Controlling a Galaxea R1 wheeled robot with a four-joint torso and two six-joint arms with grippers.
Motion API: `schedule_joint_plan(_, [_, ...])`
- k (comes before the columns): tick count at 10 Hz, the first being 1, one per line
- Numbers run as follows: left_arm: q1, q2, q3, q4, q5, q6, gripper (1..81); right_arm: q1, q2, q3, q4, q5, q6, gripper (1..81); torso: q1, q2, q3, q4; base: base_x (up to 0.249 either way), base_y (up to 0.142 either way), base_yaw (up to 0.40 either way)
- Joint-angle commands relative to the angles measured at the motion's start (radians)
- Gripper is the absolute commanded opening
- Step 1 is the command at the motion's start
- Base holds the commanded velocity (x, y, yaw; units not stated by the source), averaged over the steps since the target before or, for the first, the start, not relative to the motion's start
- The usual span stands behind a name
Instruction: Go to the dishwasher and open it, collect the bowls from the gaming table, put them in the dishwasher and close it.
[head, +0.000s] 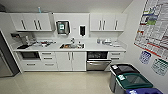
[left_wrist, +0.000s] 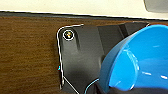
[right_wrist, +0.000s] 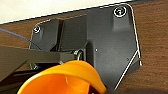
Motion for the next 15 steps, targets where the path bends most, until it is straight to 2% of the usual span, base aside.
schedule_joint_plan(1, [-0.039,-0.016,-0.009,0.002,0.032,0.007,1.0,0.029,-0.01,0.005,-0.012,-0.045,-0.004,1.0,0.0,0.0,0.0,0.0,0.163,0.0,0.0])
schedule_joint_plan(15, [-0.04,-0.016,-0.009,0.005,0.032,0.007,1.0,0.033,-0.009,0.005,-0.014,-0.047,-0.004,1.0,-0.001,0.0,0.0,0.0,0.166,-0.004,0.0])
